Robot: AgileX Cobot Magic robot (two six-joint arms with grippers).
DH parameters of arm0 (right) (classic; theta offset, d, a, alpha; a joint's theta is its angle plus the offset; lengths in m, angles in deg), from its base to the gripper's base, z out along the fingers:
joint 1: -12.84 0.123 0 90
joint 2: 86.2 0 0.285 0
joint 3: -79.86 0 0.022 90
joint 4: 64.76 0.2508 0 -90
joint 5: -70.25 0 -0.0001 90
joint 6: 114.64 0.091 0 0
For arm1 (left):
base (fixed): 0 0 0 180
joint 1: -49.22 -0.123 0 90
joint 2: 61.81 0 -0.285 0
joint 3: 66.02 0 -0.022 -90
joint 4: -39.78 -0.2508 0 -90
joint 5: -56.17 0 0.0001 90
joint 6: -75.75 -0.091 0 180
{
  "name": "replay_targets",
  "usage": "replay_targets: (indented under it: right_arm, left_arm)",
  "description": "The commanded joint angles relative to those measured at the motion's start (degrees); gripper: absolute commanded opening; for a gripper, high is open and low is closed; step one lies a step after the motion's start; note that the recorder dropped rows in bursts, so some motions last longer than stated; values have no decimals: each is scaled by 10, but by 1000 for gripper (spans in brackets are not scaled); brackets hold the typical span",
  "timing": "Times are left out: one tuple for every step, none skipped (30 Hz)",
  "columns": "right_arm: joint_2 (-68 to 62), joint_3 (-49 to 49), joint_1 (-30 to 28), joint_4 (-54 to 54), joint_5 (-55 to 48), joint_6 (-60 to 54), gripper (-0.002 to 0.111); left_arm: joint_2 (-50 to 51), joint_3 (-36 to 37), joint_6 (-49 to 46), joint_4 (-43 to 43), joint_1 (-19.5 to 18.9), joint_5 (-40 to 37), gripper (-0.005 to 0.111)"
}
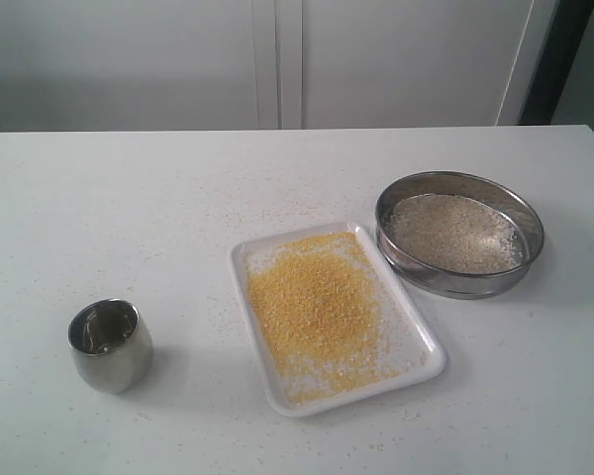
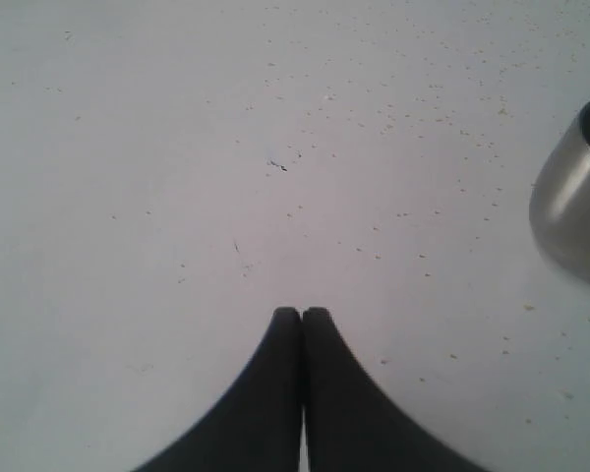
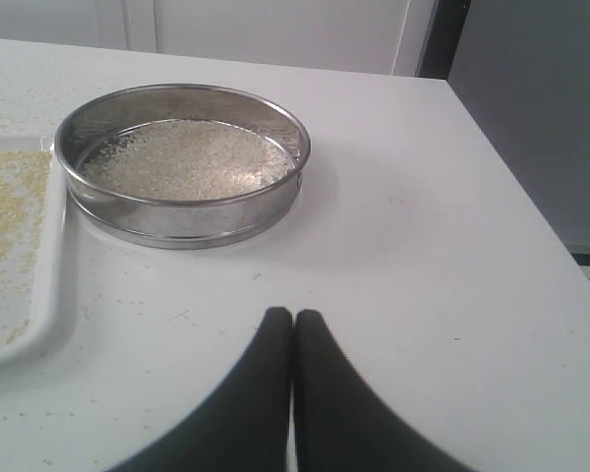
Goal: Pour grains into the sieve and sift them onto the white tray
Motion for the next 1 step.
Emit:
replay_targets:
  right_arm:
    - [3,-3,0,0,8,1,0]
  left_arm:
    - [-3,6,-2,7,3,-10,0]
